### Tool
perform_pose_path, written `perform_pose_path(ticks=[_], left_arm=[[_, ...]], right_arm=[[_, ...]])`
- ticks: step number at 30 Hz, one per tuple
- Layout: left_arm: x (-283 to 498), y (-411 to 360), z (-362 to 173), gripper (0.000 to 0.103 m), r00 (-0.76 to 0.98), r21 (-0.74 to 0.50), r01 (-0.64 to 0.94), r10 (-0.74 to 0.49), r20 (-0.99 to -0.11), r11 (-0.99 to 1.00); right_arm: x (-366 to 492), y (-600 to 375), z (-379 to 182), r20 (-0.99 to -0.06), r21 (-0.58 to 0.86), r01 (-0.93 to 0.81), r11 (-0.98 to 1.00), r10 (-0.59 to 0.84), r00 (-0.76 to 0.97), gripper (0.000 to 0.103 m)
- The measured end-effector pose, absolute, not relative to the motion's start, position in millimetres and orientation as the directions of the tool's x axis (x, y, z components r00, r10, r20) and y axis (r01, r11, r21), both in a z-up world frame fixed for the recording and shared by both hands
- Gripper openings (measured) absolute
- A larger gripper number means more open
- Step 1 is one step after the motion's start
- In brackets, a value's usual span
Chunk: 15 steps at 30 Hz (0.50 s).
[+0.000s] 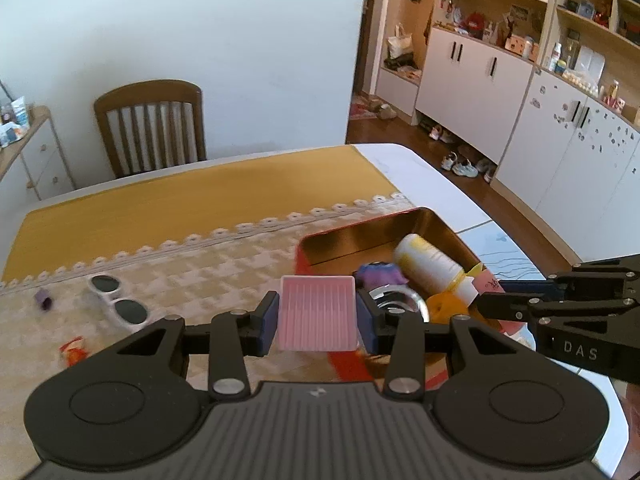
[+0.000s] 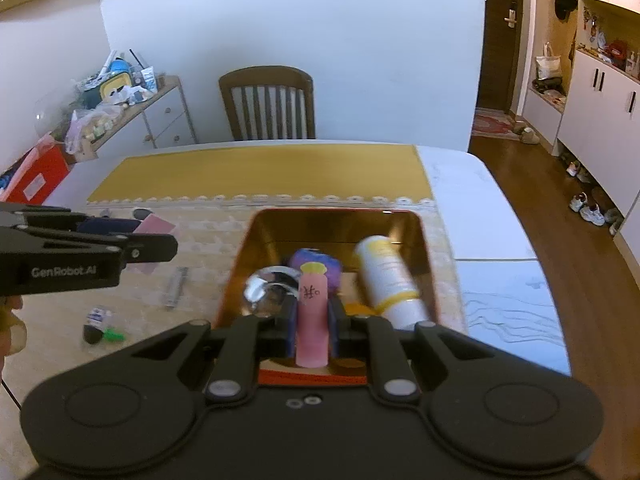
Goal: Organize rigid objects
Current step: 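Carry the pink comb and pink lighter with both grippers over the red tin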
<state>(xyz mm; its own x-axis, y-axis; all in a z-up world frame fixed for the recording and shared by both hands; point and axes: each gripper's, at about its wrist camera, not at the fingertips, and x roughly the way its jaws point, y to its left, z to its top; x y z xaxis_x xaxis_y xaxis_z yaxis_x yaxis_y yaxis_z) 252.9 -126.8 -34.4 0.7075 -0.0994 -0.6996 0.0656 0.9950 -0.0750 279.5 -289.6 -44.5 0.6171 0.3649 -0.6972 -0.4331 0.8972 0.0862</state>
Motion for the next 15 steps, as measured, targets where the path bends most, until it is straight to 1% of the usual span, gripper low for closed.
perform_pose_path(ticks=[7,15], left_arm=[[289.7,-165.9,-43.6,0.040,0.683,-0.058,0.103,-0.113,-0.721,0.993],[329.7,-205.6,-56.3,0.040,0.642,-0.043,0.140,-0.124,-0.757,0.989]], right_arm=[[296.5,-317.6,-59.1,-0.712,0.095,-0.411,0.906,0.351,0.608,0.014],[311.1,-328.2,-71.8,-0.727,0.088,-0.436,0.895,0.357,0.587,0.014]])
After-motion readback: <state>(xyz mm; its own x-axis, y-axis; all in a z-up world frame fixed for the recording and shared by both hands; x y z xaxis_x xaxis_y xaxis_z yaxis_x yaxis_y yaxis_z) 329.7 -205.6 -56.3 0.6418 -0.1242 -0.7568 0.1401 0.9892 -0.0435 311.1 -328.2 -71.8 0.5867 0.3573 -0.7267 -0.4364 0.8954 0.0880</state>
